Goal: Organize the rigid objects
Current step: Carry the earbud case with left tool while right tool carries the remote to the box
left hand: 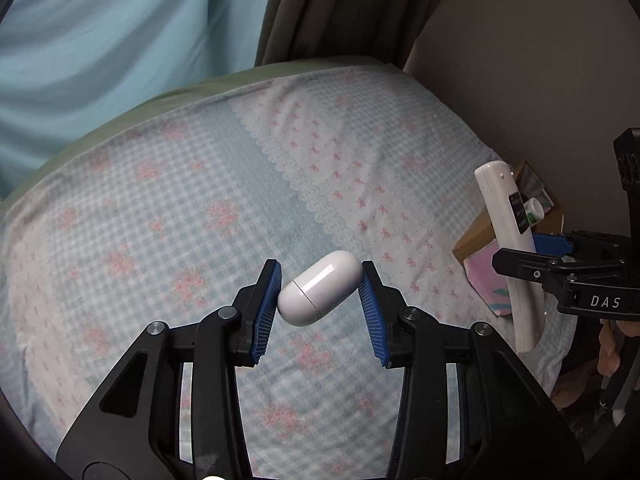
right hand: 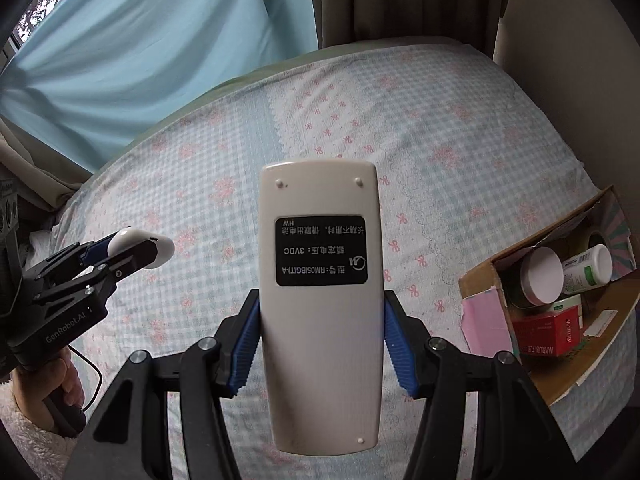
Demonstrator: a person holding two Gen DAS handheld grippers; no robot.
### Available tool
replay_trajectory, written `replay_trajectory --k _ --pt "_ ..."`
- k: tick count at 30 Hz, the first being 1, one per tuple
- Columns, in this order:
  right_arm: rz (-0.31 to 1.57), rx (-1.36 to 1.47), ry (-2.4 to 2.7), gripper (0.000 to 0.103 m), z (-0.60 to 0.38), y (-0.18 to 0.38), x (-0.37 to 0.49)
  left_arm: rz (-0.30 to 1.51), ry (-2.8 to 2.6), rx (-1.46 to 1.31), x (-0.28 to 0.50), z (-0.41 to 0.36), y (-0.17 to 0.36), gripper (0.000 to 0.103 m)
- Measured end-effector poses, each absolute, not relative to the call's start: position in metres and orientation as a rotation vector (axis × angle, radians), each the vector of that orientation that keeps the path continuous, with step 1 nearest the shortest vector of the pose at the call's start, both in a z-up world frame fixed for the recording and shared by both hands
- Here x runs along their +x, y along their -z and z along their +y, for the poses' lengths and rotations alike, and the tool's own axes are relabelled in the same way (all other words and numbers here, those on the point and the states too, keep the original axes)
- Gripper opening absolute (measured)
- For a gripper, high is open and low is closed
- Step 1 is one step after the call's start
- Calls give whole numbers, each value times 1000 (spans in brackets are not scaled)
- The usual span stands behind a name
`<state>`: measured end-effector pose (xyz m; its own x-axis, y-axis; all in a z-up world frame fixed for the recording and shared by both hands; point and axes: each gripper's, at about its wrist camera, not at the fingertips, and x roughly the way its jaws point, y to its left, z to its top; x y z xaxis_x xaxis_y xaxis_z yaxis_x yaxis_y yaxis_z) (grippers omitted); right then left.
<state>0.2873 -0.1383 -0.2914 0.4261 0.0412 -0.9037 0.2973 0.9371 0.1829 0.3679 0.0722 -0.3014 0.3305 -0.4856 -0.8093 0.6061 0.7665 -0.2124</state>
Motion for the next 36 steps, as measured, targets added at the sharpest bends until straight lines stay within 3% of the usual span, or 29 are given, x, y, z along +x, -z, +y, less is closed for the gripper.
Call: replay_trajectory --k 9,18,27,36 --pt "1021 357 205 53 -186 203 243 928 770 134 331 26 206 37" --pt "970 369 242 53 -275 161 197 896 789 126 294 -50 155 37" --pt "974 424 306 53 -382 173 160 932 837 118 265 -157 163 37" --pt "1026 565 334 53 -475 233 138 1046 850 115 250 -245 223 37"
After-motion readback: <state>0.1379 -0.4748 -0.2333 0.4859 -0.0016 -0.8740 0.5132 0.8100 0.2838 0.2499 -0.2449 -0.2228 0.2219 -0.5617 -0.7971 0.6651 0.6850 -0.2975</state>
